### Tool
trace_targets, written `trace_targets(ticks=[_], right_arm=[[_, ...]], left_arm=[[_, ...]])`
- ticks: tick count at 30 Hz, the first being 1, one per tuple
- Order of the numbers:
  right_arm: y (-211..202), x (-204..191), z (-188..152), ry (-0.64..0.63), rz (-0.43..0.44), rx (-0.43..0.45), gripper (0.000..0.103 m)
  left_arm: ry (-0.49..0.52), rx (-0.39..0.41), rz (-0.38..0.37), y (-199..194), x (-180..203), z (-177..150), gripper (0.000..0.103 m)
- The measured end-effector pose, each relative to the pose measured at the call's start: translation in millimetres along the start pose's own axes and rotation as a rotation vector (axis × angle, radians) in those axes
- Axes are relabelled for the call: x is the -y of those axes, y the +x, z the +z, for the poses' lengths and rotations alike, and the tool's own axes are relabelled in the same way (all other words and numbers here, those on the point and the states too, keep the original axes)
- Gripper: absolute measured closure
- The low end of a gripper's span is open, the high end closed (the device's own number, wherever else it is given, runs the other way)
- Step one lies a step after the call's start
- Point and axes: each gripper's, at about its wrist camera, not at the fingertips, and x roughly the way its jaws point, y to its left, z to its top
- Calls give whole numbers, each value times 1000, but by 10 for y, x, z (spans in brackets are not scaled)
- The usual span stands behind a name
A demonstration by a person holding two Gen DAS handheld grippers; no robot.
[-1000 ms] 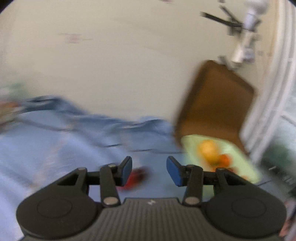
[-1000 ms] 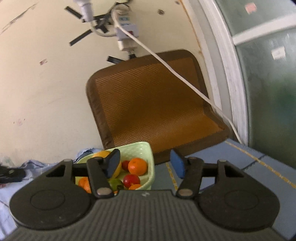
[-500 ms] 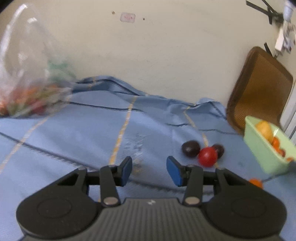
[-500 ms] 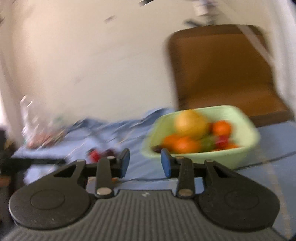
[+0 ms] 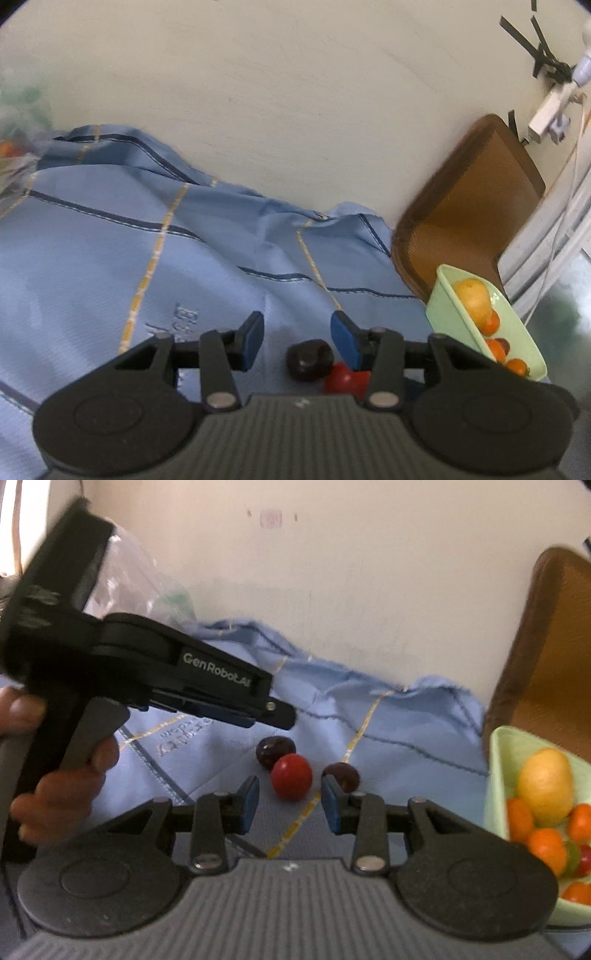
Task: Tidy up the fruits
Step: 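Grasp another dark plum from the table with the left gripper, then grasp a red tomato with the right gripper while the left gripper holds its plum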
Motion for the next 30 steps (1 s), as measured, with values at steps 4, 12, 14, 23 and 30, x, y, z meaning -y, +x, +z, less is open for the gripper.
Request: trace_targets(ticks=[4, 12, 14, 23, 30], right_arm=[[104, 21, -18, 32, -11, -31, 79], [-693, -11, -397, 67, 15, 134, 79], [-799, -47, -509, 72, 15, 143, 79], [-1054, 15, -660, 138, -10, 173, 89], [-1189, 146, -929, 176, -56, 110, 89]], left_arm=[[16, -14, -1, 30, -3, -59, 63], [226, 6, 77, 31, 309, -208, 66], [289, 12, 102, 46, 423, -257, 75], [258, 35, 80, -377, 591, -548, 75], [264, 22, 14, -783, 791, -1034, 75]])
